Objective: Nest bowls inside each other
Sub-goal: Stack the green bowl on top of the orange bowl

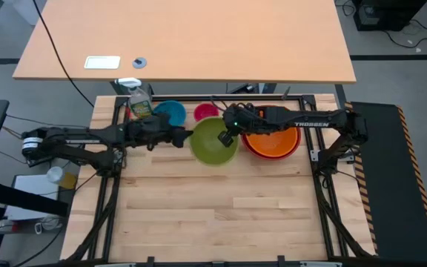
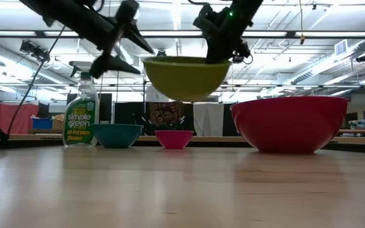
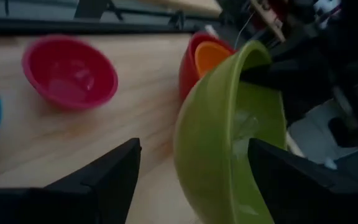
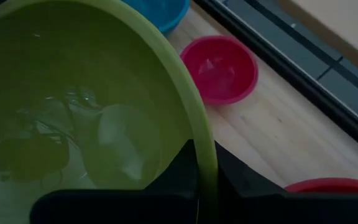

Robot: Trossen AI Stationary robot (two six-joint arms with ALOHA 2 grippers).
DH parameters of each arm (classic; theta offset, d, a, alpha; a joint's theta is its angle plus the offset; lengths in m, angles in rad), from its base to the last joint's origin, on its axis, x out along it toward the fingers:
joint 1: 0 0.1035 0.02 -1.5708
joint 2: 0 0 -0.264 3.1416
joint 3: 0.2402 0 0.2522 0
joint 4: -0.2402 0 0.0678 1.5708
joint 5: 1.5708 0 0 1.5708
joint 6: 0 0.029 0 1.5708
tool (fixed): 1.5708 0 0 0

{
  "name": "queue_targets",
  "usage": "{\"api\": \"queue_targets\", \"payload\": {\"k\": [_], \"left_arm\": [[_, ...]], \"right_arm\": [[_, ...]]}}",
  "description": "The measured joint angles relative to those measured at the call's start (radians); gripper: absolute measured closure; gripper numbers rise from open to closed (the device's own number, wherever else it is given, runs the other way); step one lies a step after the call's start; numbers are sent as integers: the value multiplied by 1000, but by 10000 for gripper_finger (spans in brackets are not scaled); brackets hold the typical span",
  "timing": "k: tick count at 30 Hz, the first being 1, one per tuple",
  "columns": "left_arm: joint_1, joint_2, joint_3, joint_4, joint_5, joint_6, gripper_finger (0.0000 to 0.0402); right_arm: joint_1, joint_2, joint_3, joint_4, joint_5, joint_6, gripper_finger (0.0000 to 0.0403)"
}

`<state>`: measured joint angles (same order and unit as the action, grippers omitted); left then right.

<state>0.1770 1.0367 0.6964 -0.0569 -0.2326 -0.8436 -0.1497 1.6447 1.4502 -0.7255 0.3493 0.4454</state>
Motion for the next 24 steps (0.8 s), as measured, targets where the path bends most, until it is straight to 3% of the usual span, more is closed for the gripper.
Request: {"api": "queue_targets", "payload": {"k": [7, 11, 16, 24], "left_arm": [[1, -150, 0, -101, 2, 44, 102], [-15, -205, 0, -206, 2, 33, 102], [-33, -221, 0, -294, 4, -5, 102], [-36, -220, 0, -284, 4, -28, 102]], "right_arm": [[-38, -17, 126, -169, 20, 0, 376], [-61, -91, 143, -243, 27, 7, 376], [-91, -232, 101, -328, 50, 53, 376], [-156, -486, -58, -364, 35, 138, 376]]}}
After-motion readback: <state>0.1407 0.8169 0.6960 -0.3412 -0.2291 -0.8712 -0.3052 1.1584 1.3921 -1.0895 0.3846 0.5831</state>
